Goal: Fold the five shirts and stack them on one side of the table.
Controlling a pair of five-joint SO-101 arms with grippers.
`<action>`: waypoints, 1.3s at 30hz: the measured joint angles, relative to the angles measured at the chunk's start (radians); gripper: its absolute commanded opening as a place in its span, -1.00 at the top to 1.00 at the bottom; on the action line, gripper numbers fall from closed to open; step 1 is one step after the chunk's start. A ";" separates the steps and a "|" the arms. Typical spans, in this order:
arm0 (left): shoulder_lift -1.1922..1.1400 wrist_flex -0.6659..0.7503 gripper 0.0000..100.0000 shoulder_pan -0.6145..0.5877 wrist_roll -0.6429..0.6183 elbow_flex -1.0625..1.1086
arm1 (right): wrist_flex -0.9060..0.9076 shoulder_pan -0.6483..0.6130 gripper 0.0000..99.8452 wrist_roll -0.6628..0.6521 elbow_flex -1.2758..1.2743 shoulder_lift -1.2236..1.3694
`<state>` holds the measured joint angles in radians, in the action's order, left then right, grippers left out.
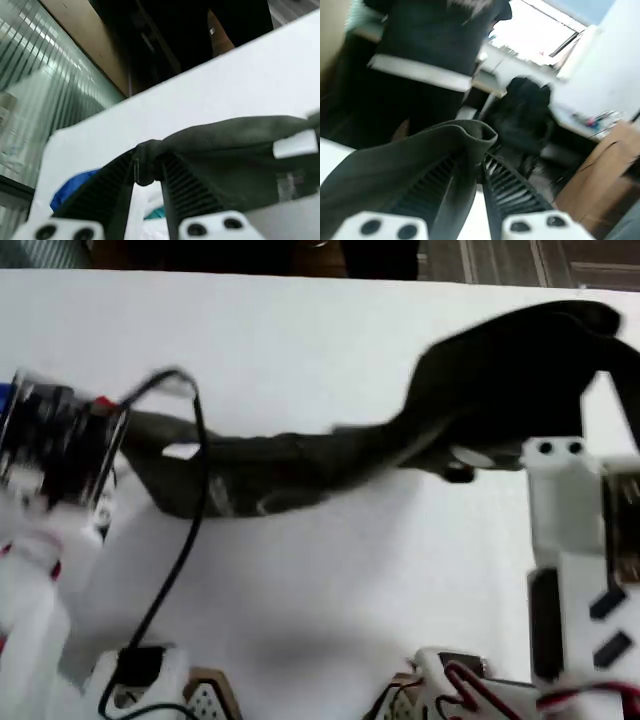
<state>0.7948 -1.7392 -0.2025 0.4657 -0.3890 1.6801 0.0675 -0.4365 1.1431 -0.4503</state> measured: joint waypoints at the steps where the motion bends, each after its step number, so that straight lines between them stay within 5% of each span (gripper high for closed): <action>1: 0.009 0.012 0.95 0.000 0.000 0.000 | -0.026 0.018 0.96 0.000 0.000 -0.003; 39: 0.258 0.025 0.95 -0.002 -0.009 -0.101 | -0.175 0.100 0.96 0.006 -0.012 -0.333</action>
<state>1.0526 -1.7146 -0.2041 0.4565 -0.4902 1.5052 0.1672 -0.4304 1.1308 -0.7833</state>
